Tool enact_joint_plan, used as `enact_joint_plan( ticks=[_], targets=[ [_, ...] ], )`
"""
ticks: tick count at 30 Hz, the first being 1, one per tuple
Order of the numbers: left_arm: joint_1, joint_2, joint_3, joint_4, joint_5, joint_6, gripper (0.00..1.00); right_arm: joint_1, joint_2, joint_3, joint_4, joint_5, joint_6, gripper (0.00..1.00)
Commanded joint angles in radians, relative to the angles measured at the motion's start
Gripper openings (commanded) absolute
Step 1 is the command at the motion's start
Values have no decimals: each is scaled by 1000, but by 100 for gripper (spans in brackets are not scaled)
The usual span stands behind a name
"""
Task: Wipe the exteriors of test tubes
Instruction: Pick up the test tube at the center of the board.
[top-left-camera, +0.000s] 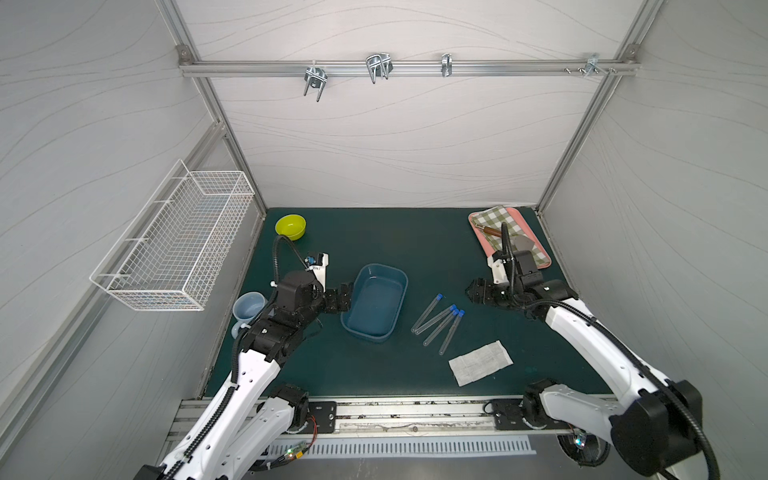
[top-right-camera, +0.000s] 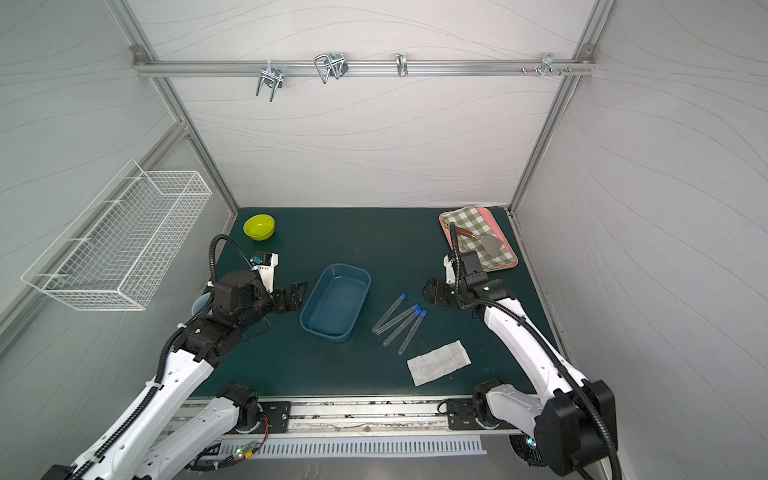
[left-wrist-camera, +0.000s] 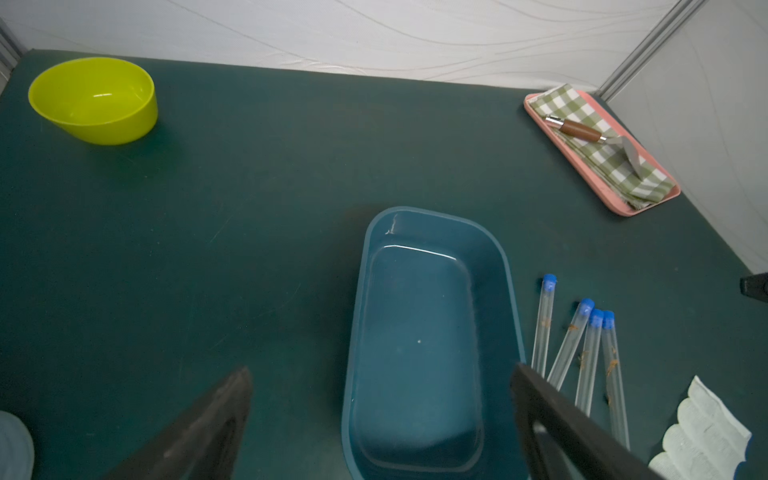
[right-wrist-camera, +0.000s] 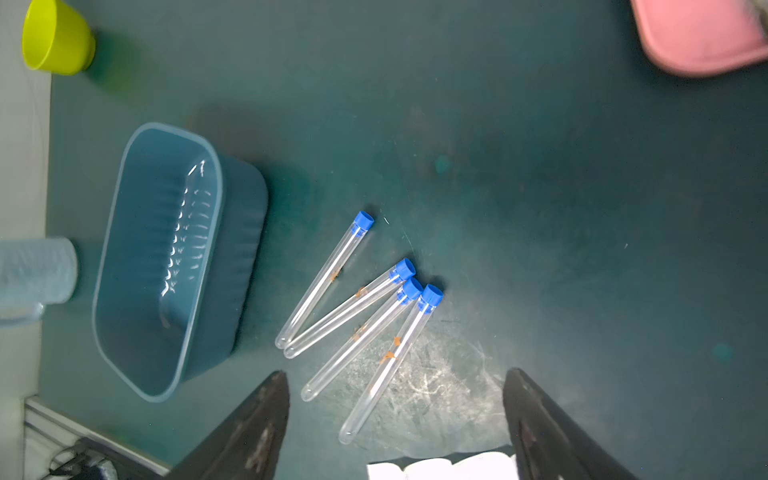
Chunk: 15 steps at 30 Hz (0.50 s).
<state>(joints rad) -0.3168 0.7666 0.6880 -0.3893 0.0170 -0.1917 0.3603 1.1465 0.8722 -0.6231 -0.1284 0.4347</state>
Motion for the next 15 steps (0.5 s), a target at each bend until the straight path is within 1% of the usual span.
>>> enact_joint_plan(
  ticks=[1, 3, 6, 8, 11, 15],
  targets=[
    [-4, 6, 4, 90, 26, 21, 98, 10, 53, -16, 1, -10, 95, 69],
    [-4, 37, 15, 91, 47, 25, 98, 57, 83, -28, 8, 51, 139, 64],
    [-4, 66, 22, 86, 75, 36, 97, 134, 126, -33, 4, 127, 193, 60],
    [-5, 65, 19, 82, 98, 45, 97, 165, 145, -34, -4, 150, 238, 57],
    [-5, 41, -2, 98, 119, 55, 97, 197, 160, -46, 6, 190, 296, 49],
    [-5, 14, -50, 142, 133, 47, 97, 211, 206, -54, 11, 235, 324, 44]
  ],
)
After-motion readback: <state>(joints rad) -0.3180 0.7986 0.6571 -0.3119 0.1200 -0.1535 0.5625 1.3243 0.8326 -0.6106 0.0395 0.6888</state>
